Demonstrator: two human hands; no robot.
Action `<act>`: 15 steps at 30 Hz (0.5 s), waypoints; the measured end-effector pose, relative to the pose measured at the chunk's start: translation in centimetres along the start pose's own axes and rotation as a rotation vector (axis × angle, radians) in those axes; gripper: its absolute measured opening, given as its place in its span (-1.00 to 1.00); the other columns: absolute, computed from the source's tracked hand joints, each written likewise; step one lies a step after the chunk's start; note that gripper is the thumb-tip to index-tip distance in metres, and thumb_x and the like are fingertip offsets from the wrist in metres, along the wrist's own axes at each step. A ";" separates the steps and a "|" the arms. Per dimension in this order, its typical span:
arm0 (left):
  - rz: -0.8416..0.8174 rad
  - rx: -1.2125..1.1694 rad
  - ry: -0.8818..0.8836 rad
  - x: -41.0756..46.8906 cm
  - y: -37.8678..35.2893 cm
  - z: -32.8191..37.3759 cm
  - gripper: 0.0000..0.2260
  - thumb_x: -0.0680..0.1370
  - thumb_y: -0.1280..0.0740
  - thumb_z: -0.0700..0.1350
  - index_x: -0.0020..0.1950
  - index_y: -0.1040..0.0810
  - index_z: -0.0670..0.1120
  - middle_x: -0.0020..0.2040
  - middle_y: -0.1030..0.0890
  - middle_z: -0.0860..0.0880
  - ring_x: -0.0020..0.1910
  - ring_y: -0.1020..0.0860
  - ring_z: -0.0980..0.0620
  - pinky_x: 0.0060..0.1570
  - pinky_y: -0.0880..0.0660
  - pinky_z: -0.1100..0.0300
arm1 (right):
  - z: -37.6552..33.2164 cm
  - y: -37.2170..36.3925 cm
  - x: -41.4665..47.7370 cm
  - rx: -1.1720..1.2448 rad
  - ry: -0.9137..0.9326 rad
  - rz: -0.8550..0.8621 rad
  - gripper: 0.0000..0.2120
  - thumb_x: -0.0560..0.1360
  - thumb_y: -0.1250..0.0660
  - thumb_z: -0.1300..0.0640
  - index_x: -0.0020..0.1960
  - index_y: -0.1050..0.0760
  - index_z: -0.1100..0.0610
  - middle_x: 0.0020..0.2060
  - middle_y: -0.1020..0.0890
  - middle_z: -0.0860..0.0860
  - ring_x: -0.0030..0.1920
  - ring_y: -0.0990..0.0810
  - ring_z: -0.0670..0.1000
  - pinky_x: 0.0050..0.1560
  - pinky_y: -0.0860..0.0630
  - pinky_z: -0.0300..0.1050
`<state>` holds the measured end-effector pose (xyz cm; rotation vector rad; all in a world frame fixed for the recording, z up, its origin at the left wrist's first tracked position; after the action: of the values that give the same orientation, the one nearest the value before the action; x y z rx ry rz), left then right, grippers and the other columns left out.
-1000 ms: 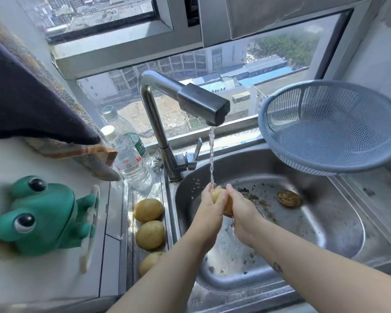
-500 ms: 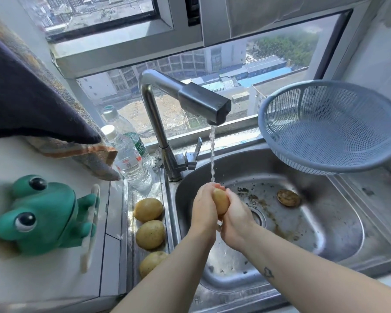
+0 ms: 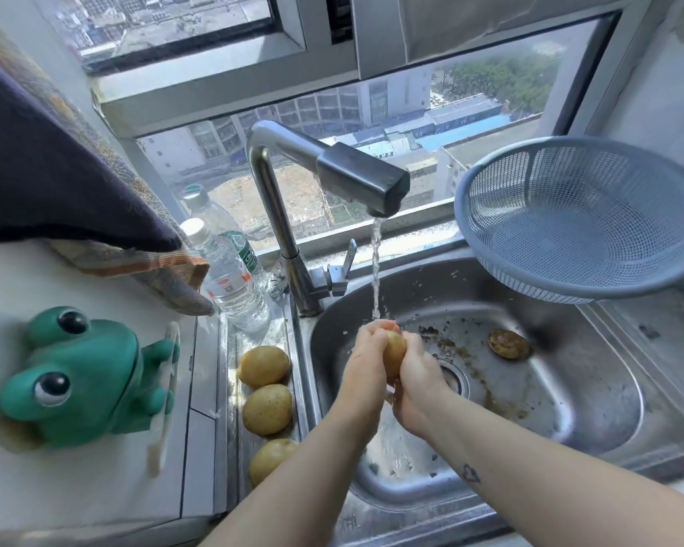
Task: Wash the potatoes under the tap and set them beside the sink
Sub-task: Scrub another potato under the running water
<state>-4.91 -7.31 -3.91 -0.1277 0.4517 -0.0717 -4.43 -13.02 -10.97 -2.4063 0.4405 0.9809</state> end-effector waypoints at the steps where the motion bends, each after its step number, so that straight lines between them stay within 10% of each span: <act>1: 0.045 -0.062 0.029 0.2 0.2 0.0 -0.88 0.43 -0.25 -0.06 -0.13 -0.56 -0.02 -0.21 -0.56 0.01 -0.20 -0.48 0.05 -0.20 -0.35 0.14 | 0.0 -0.2 -0.1 0.014 -0.005 0.013 -0.71 0.39 -0.21 -0.16 -0.12 -0.48 0.06 -0.24 -0.55 0.06 -0.19 -0.51 0.05 -0.11 -0.38 -0.02; 4: 0.113 -0.224 0.103 0.4 0.5 0.4 -0.79 0.53 -0.26 -0.14 -0.30 -0.56 -0.04 -0.37 -0.58 0.03 -0.32 -0.49 0.05 -0.33 -0.35 0.21 | -0.4 -0.1 0.0 -0.011 0.035 0.070 -0.70 0.53 -0.13 -0.10 -0.19 -0.45 0.09 -0.26 -0.54 0.09 -0.16 -0.47 0.07 -0.06 -0.34 0.00; 10: 0.021 -0.242 0.114 0.1 1.0 0.3 -0.72 0.58 -0.06 -0.19 0.04 -0.57 -0.11 -0.14 -0.62 -0.07 -0.17 -0.57 0.02 -0.17 -0.44 0.21 | -0.9 -0.2 -0.7 -0.036 0.021 0.074 -0.71 0.58 -0.08 -0.08 -0.13 -0.46 0.06 -0.02 -0.59 0.11 0.07 -0.52 0.11 0.08 -0.39 0.03; 15: 0.033 -0.209 0.098 -0.2 1.0 0.5 -0.78 0.59 -0.13 -0.22 -0.07 -0.57 -0.07 -0.21 -0.61 -0.02 -0.19 -0.52 0.03 -0.23 -0.37 0.20 | -0.7 -0.5 -1.0 -0.048 0.007 0.074 -0.71 0.55 -0.09 -0.06 -0.18 -0.45 0.08 -0.18 -0.57 0.11 -0.13 -0.51 0.09 0.01 -0.39 0.02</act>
<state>-4.85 -6.22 -3.52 -0.3230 0.5590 0.0015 -4.45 -12.91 -9.64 -2.4522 0.5174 1.0260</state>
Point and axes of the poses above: each hand's wrist, its own x-axis towards the middle knuckle, its own y-axis out of the back of the hand, z = x × y, the point moved 5 cm from there along x, towards the middle knuckle
